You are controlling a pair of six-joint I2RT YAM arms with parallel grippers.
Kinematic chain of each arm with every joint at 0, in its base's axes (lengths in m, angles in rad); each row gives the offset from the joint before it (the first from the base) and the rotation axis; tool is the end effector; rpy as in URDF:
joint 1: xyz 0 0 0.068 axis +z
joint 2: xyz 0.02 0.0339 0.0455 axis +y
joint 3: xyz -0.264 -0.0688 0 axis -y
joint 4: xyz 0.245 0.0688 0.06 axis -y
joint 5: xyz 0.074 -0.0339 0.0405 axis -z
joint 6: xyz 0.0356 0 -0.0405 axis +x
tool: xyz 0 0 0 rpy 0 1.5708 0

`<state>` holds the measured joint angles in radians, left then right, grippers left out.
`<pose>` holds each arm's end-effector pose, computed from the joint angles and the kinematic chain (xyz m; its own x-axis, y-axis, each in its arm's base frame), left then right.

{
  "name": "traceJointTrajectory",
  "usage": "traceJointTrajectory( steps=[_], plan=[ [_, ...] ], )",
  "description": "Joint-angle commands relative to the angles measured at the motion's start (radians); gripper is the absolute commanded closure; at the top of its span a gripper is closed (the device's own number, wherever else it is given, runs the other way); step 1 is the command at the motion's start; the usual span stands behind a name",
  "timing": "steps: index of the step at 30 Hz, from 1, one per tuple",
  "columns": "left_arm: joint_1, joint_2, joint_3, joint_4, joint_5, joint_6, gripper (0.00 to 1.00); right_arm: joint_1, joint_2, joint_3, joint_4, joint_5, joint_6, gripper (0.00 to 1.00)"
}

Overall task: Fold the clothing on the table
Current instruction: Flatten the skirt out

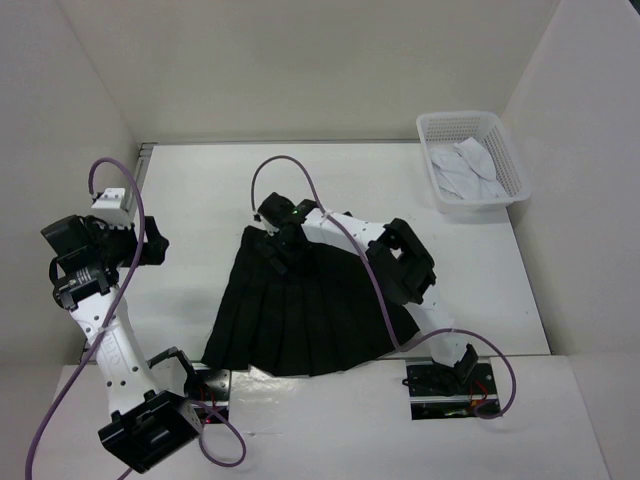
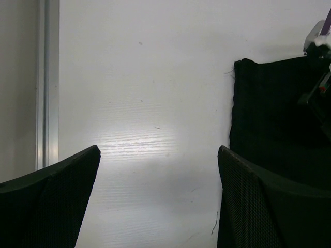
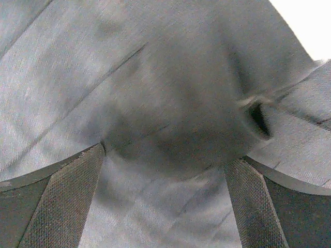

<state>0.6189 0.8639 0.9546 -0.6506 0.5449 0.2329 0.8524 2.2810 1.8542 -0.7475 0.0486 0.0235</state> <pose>0.1537 0.0868 0.3407 -0.4529 -0.0802 -0.8880 -0.0348 0.9968 -0.0723 0.3187 0.3620 0.1658 -0.6243 -0.6785 -0.3871 -0.7252 0.6877 -0.0357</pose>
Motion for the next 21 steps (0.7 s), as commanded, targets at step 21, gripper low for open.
traceJointTrajectory(
  steps=[21],
  plan=[
    [-0.507, 0.753, 0.318, -0.09, 0.285, 0.203, 0.06, -0.55, -0.594, -0.216, -0.007, -0.337, -0.261, 0.05]
  ],
)
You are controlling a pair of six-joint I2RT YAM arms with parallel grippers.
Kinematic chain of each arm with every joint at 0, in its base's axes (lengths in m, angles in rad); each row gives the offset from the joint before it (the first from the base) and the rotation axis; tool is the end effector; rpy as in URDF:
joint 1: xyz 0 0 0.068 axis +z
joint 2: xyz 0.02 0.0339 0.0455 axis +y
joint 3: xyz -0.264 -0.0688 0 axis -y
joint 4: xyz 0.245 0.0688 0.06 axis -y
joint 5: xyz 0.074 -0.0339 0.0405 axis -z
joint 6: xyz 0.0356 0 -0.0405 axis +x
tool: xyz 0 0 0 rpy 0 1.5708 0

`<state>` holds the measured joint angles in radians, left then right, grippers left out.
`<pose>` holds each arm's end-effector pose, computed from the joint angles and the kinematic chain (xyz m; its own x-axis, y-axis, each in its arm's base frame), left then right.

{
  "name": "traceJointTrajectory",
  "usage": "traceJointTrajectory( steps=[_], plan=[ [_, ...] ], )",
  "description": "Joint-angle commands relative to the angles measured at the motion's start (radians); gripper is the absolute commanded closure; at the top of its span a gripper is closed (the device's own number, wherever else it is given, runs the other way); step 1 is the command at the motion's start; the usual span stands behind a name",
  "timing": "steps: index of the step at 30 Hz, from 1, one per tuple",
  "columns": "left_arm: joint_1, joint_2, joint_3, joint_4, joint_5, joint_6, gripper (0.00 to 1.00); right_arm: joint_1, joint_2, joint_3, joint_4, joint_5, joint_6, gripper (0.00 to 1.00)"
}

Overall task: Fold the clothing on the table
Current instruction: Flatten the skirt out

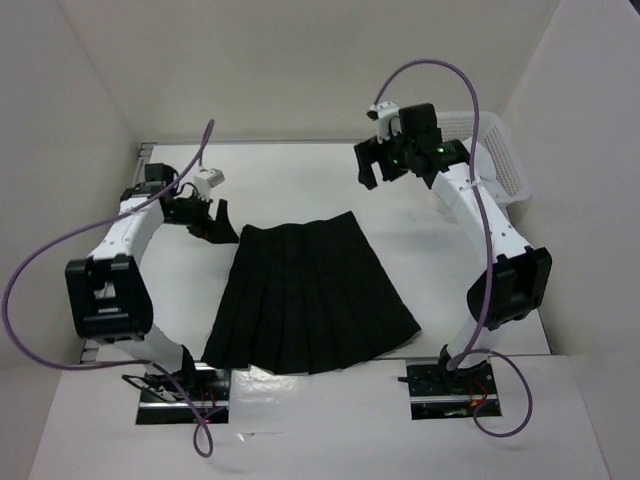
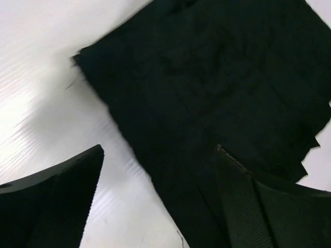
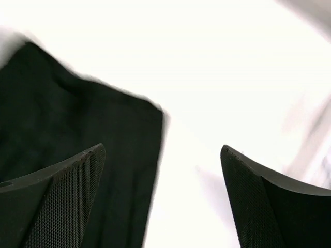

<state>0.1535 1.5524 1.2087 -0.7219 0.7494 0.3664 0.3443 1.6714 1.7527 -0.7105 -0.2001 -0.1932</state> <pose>0.3145 0.0241 0.2638 -0.7308 0.1523 -0.6654 0.5095 0.7705 -0.3831 0.3495 0.1329 0.3918 -0.4511 -0.3617 -0.8159 -0.5795 0.8140 -0.0404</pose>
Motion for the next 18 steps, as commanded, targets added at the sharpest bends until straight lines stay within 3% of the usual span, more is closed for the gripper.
traceJointTrajectory(
  steps=[1, 8, 18],
  plan=[
    [-0.052, 0.13, 0.077, -0.019, 0.094, 0.087, 0.09, -0.059, 0.001, -0.165, -0.044, -0.108, -0.064, 0.05],
    [-0.063, 0.278, 0.126, 0.094, 0.078, 0.088, 0.11, -0.117, -0.039, -0.3, -0.044, -0.14, -0.103, 0.07],
    [-0.126, 0.455, 0.218, 0.157, -0.059, 0.078, 0.16, -0.195, -0.01, -0.3, -0.063, -0.225, -0.112, 0.07]
  ],
)
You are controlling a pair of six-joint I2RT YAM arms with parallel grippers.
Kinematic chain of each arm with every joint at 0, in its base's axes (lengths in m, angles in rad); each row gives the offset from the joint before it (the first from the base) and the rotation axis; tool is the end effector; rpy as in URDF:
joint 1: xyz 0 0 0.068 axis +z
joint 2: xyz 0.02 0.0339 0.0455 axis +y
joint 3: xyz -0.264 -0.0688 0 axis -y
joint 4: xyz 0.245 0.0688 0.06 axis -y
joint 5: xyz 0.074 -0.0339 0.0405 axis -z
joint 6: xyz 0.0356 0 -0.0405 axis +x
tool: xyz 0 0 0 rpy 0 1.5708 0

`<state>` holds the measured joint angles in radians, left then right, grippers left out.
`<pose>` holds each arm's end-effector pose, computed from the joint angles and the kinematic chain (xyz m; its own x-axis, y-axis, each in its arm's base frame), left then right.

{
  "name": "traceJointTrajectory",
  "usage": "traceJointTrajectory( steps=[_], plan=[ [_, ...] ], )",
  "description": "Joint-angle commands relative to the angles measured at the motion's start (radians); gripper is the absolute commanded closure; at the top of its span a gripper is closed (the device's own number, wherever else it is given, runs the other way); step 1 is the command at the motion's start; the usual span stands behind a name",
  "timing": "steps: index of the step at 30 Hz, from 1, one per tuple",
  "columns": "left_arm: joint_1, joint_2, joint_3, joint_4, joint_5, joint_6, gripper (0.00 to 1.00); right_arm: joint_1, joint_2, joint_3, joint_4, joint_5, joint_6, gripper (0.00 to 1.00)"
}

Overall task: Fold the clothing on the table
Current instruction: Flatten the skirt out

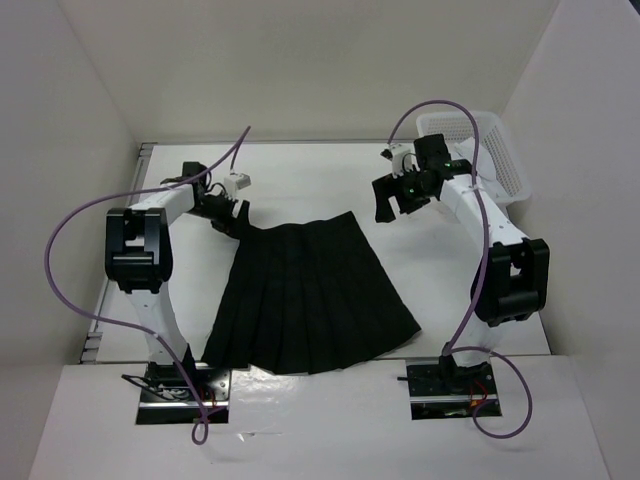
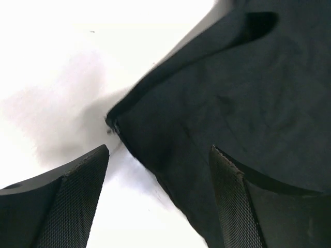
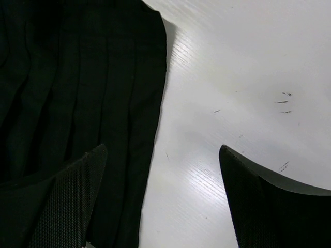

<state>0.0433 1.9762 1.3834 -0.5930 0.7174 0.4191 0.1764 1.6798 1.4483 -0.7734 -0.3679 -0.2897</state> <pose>0.3993 -0.0061 0.1755 -0.7587 0.2741 -0.5910 0.5723 0.7137 -0.4037 0.3506 0.0755 0.2876 -0.6954 -0.3947 -0.6006 -0.5762 0.8056 0.1378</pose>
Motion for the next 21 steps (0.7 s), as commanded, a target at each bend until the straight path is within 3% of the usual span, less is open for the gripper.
traceJointTrajectory(
  steps=[1, 8, 18, 21],
  plan=[
    [-0.016, 0.041, 0.055, 0.038, -0.027, 0.017, 0.16, -0.028, -0.019, 0.004, 0.0, -0.057, -0.016, 0.07],
    [-0.017, 0.064, 0.065, 0.047, -0.068, 0.017, 0.21, -0.037, 0.012, 0.023, -0.009, -0.077, -0.025, 0.07],
    [-0.008, 0.118, 0.086, -0.011, -0.024, 0.073, 0.5, -0.037, 0.158, 0.113, -0.009, -0.149, -0.048, 0.11],
    [-0.008, 0.118, 0.086, -0.03, 0.011, 0.093, 0.63, -0.037, 0.244, 0.173, 0.0, -0.17, -0.057, 0.11]
  ],
)
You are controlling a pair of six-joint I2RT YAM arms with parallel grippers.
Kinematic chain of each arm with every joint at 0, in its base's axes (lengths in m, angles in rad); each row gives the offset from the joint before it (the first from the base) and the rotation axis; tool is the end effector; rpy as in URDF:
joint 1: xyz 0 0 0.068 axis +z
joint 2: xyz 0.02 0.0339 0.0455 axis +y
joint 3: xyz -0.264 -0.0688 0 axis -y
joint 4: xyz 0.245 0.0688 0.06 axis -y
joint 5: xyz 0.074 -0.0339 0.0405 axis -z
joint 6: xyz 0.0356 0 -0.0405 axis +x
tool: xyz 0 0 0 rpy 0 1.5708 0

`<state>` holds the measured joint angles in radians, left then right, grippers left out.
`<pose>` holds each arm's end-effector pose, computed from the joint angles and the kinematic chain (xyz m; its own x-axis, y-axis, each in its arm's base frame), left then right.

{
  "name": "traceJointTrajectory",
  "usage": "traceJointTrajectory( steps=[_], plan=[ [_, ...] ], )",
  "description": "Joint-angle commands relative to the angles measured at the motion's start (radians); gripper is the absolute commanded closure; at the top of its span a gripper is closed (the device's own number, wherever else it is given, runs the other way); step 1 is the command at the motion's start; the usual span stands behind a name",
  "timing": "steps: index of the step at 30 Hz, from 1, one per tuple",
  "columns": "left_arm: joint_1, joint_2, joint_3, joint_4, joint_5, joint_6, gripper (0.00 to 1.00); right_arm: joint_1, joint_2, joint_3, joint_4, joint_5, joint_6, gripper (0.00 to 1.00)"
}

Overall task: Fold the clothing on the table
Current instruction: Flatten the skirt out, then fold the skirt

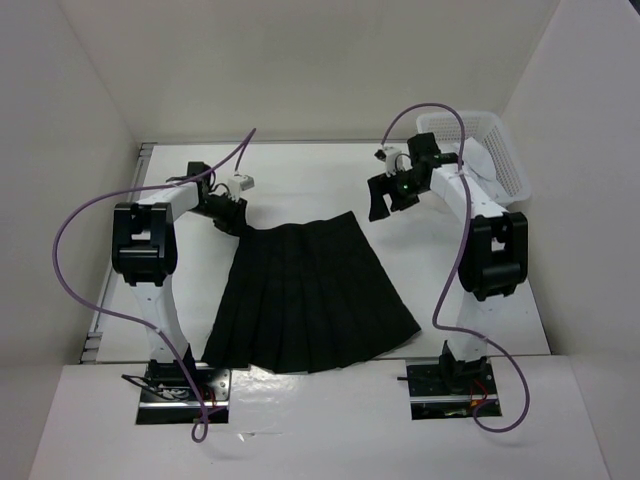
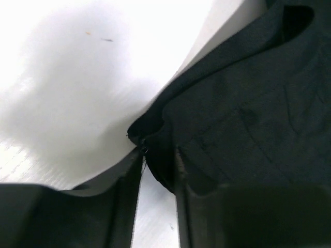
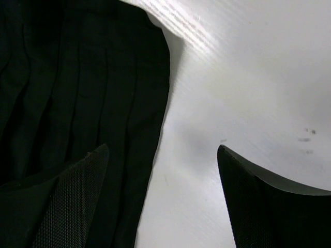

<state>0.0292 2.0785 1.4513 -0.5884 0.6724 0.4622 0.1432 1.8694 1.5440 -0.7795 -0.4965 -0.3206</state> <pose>0.4178 -0.0100 0.1535 -0.7525 0.3270 -0.5717 0.5913 0.7178 -0.3676 0.3898 0.0733 0.2503 -0.7329 -0.3856 -0.5604 -0.5988 0.7568 0.2623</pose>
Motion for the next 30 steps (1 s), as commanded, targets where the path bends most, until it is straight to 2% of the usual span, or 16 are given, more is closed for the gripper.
traceJointTrajectory(
  steps=[1, 4, 8, 23, 27, 30],
  plan=[
    [0.006, 0.015, 0.018, -0.034, 0.071, 0.05, 0.65, -0.004, 0.072, 0.088, 0.006, -0.056, -0.037, 0.11],
    [0.015, 0.015, 0.018, -0.054, 0.072, 0.07, 0.74, -0.004, 0.134, 0.099, 0.062, -0.091, -0.05, 0.11],
    [0.026, 0.015, -0.002, -0.068, 0.09, 0.079, 0.78, -0.004, 0.217, 0.142, 0.075, -0.146, -0.09, 0.11],
    [0.044, 0.025, -0.025, -0.099, 0.141, 0.118, 0.79, -0.004, 0.451, 0.338, 0.085, -0.313, -0.141, 0.12],
    [0.044, 0.034, -0.025, -0.108, 0.141, 0.118, 0.79, 0.016, 0.519, 0.41, 0.048, -0.338, -0.141, 0.21],
    [0.054, 0.034, -0.025, -0.108, 0.15, 0.127, 0.79, 0.025, 0.551, 0.432, 0.039, -0.338, -0.141, 0.22]
  ],
)
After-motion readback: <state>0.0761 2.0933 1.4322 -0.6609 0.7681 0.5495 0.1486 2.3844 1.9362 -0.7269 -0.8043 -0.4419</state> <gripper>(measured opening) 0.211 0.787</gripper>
